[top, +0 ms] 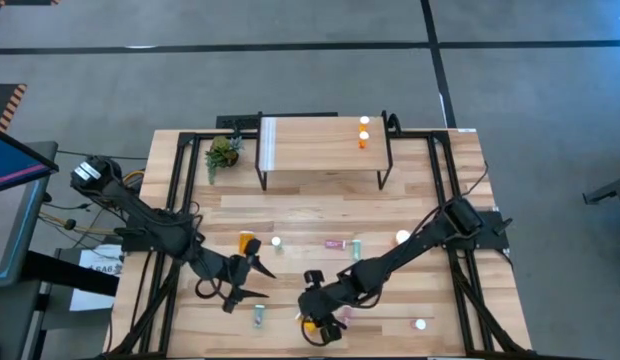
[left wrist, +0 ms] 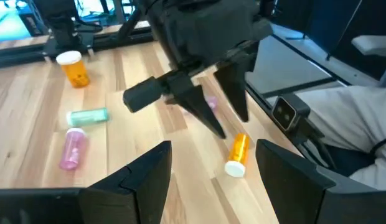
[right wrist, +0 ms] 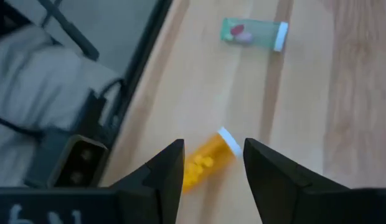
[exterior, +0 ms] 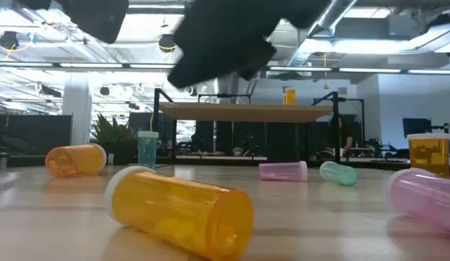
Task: Pick and place medicine bottles onto shelf by color
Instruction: Put the small orange pill bottle on the shelf aligned with the other small orange pill bottles
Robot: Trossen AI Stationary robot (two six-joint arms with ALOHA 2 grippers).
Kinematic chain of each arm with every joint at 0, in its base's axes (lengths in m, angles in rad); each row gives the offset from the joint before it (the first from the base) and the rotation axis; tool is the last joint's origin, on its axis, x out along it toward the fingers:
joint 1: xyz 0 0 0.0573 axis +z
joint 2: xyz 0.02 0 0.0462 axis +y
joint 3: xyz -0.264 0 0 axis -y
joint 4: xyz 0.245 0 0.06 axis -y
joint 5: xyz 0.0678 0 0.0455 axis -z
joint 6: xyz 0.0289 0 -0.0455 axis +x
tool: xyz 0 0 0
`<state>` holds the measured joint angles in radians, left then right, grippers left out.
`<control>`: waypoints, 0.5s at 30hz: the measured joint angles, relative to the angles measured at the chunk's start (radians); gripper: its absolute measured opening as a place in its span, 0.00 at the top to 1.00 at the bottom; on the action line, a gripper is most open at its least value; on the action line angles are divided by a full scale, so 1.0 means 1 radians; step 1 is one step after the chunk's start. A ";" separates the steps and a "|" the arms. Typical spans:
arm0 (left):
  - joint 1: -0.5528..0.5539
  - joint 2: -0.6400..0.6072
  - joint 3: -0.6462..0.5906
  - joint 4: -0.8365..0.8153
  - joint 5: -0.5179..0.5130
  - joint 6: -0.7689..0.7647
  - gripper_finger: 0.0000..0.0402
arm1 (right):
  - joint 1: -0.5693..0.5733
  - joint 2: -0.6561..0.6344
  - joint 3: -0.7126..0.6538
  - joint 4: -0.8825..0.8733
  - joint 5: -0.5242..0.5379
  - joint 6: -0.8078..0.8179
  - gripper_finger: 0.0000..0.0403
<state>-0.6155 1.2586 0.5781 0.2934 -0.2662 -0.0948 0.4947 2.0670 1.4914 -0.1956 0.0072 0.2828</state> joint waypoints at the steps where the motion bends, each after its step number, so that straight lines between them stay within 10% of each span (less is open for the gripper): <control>1: 0.000 0.007 0.000 -0.005 0.000 0.000 0.45 | 0.005 0.000 0.000 0.012 0.000 0.019 0.54; 15: -0.025 0.368 0.101 0.141 0.132 0.089 0.45 | 0.093 -0.089 -0.001 -0.183 0.228 0.102 0.65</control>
<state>-0.6404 1.6267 0.6789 0.4344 -0.1345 -0.0054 0.5872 1.9785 1.4906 -0.3788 0.2356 0.3851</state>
